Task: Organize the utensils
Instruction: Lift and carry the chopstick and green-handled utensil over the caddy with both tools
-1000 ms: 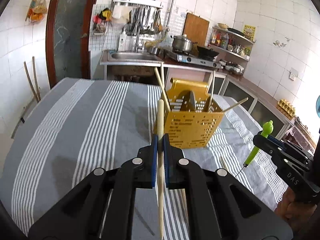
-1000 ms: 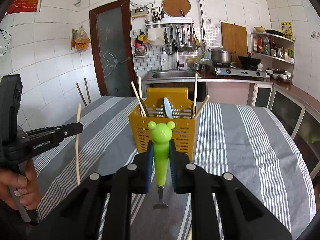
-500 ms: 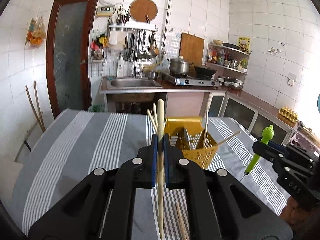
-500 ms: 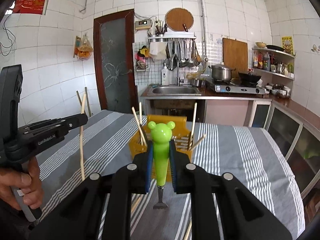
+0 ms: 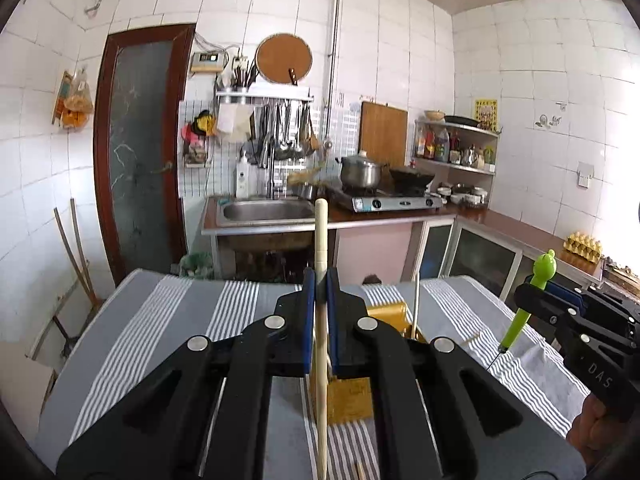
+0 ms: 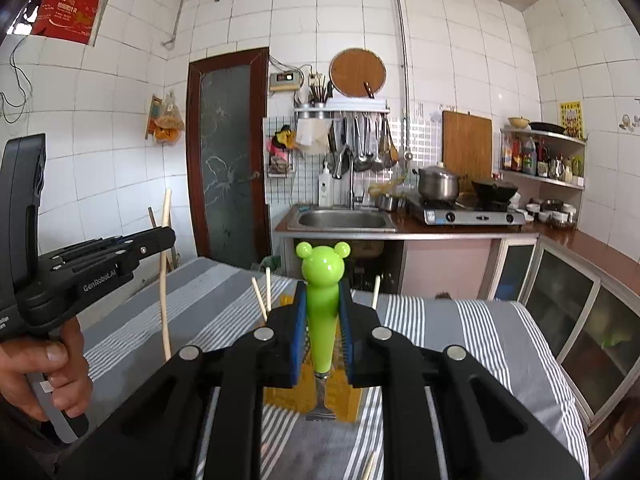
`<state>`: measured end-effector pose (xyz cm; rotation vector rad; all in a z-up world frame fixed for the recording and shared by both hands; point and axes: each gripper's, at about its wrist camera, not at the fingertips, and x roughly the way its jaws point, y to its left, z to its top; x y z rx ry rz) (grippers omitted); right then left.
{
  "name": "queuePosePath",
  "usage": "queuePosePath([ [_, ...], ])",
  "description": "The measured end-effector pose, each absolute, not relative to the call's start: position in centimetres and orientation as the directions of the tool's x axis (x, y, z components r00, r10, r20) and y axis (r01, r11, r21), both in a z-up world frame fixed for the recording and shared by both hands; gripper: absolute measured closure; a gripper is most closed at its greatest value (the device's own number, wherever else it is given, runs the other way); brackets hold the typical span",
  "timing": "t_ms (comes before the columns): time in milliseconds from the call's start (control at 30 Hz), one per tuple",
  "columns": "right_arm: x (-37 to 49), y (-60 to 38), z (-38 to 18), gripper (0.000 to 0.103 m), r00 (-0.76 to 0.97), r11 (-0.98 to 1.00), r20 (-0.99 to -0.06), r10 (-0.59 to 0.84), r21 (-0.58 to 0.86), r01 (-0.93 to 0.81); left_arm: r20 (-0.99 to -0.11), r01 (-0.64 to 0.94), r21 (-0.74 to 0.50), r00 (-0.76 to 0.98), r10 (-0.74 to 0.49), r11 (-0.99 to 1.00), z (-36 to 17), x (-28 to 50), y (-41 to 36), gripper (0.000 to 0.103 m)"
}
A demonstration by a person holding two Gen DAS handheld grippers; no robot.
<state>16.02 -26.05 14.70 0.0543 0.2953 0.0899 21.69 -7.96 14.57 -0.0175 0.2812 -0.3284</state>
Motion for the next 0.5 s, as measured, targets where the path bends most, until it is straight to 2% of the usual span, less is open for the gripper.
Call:
queuePosePath([
  [500,19.6,-27.3,15.3,0.087,0.959,0.99,-0.258,0.118,0.102,-0.095,-0.194,0.361,-0.082,0.909,-0.37,0.929,16.5,24.6,-10.5,0.098],
])
